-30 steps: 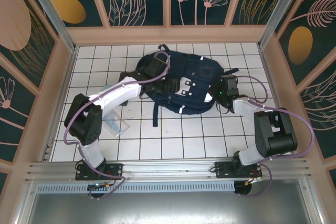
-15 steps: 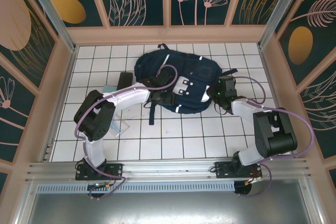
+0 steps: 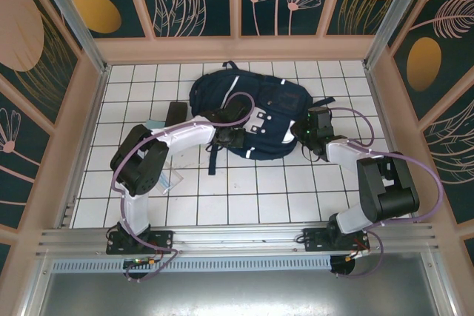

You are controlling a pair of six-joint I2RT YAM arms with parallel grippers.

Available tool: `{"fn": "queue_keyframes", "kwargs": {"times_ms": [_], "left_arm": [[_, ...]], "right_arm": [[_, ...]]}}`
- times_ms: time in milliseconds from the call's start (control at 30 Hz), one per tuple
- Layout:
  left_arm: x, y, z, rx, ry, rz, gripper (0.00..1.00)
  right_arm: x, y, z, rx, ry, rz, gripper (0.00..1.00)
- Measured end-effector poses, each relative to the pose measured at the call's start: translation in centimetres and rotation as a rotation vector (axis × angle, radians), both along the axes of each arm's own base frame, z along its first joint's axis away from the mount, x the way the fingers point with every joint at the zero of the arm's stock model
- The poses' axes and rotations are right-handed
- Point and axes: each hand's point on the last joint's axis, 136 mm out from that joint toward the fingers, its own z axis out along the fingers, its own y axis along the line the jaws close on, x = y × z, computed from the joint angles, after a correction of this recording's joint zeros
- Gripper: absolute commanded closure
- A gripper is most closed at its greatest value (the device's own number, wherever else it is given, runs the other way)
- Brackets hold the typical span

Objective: Pack the student bag

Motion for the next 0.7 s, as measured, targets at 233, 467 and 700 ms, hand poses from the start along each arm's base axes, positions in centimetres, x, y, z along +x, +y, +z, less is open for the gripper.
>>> {"fn": "queue_keyframes", "kwargs": {"times_ms": [233, 467, 700], "left_arm": [[-0.01, 0.63, -0.16, 0.035, -0.005, 0.001, 0.6], [-0.23, -0.04, -0.45, 0.007, 0.012, -0.014, 0.81], [-0.18, 0.04, -0.62, 0.019, 0.016, -0.014, 0.85]], "right_arm": [[-0.01, 0.01, -0.02, 0.0, 0.0, 0.0, 0.77], [0.01, -0.02, 0.0, -0.002, 0.0, -0.001, 0.77], [0.01, -0.04, 0.01, -0.003, -0.001, -0.001, 0.77]]}}
